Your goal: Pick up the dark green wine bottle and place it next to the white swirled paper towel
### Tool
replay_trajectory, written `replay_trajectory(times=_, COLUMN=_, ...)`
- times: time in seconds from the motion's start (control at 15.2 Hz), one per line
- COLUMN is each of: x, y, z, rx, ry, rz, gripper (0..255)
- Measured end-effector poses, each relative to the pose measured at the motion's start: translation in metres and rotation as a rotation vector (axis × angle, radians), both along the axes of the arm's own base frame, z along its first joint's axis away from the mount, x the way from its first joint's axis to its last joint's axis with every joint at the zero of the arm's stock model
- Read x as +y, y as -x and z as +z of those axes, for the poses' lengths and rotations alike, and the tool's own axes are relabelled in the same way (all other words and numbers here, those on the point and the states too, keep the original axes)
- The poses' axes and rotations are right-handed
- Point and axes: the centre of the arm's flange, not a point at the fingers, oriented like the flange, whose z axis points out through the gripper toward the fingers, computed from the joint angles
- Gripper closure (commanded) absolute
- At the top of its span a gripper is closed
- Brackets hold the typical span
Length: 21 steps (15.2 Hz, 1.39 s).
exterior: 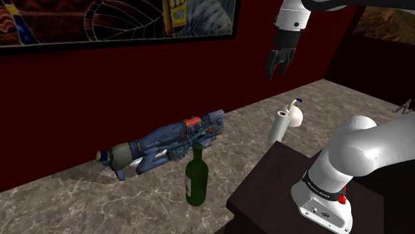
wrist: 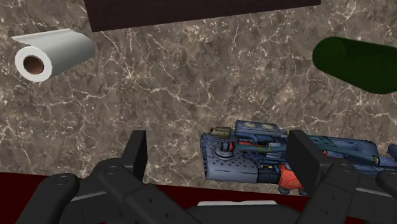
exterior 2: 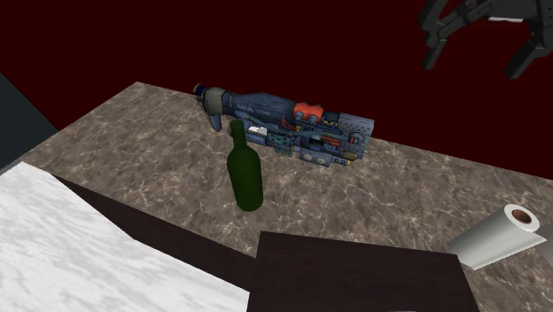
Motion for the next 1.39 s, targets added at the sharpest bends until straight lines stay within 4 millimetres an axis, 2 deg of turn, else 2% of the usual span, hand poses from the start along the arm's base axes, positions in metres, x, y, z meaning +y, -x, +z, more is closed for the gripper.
replay_trajectory(times=0.07, x=0.0, y=0.0, z=0.0, rx=0.0, ry=0.0, rz=0.0, gripper=0)
replay_trajectory(times=0.26, x=0.02, y=-0.003, z=-0.014, rx=-0.004, ry=0.0, rz=0.003, gripper=0)
replay_trajectory(times=0.33, x=0.032, y=-0.001, z=-0.015, rx=-0.006, ry=0.001, rz=0.005, gripper=0)
replay_trajectory(times=0.59, x=0.082, y=-0.013, z=-0.041, rx=-0.013, ry=0.001, rz=0.01, gripper=0)
replay_trajectory(times=1.39, x=0.224, y=-0.029, z=-0.106, rx=-0.037, ry=0.002, rz=0.024, gripper=0)
